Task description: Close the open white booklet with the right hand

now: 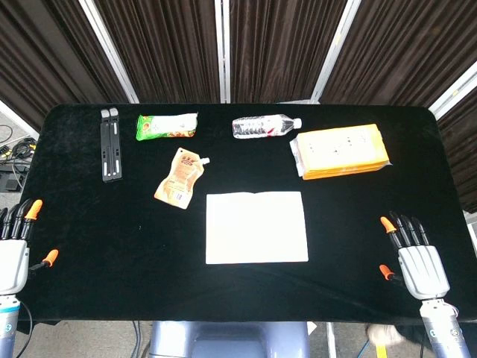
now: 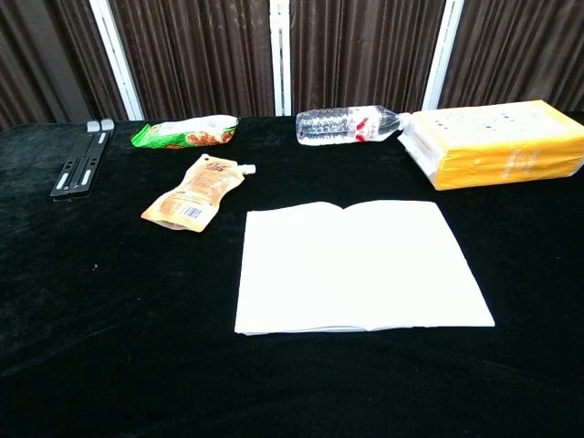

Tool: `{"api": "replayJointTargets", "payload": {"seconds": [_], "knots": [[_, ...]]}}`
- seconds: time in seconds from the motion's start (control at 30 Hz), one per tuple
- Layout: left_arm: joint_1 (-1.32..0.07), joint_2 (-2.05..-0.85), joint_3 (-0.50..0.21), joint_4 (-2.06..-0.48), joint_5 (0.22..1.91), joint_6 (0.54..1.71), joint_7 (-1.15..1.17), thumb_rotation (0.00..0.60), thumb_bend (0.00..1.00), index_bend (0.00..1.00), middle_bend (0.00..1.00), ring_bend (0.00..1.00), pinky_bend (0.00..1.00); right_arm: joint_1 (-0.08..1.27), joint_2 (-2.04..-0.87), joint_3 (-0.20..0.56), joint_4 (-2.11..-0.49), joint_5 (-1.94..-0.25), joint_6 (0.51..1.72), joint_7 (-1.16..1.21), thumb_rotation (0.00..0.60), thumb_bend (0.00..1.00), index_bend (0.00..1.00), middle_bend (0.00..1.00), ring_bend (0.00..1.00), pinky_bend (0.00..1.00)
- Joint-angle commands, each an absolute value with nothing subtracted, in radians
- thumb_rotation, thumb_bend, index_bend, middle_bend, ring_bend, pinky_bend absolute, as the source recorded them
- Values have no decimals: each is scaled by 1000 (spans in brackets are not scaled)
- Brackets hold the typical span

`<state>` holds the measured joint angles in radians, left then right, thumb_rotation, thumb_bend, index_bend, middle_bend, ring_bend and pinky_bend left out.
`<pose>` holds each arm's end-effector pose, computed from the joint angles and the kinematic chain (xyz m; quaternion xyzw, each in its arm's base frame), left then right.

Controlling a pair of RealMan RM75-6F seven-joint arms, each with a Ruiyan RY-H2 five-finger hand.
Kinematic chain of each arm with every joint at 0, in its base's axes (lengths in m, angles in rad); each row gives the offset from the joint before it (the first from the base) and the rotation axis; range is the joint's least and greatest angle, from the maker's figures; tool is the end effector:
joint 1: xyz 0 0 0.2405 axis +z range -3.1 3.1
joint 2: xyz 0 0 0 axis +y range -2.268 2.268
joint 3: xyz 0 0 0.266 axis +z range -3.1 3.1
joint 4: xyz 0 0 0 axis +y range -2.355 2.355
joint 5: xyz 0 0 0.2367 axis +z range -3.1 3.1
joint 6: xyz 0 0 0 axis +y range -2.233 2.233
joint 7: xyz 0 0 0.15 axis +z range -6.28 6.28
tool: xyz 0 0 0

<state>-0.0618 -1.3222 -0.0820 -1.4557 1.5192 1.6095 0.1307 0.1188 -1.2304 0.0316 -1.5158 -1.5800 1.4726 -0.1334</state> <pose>-0.3330 0.1888 0.1055 -0.5727 -0.3245 -0.4017 0.6367 -0.3236 -0.1969 0.1013 0.6502 -0.3307 0.3693 0.5757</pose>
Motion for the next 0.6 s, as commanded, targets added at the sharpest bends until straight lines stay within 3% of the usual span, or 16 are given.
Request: {"api": "replayJointTargets", "payload": {"seconds": [0.03,0.6], "knots": [[-62,-1323,-82,-1456,1519,1609,130,600,190,0,0,0,0,118,-1234,31,-1513,-1581,1473,-134,600,83,0,0,0,0],[-57,-1310,-82,-1476,1519,1617,120,600,189,0,0,0,0,123,-1250,33,-1498,-1593,1480,-147,600,82,0,0,0,0]]}}
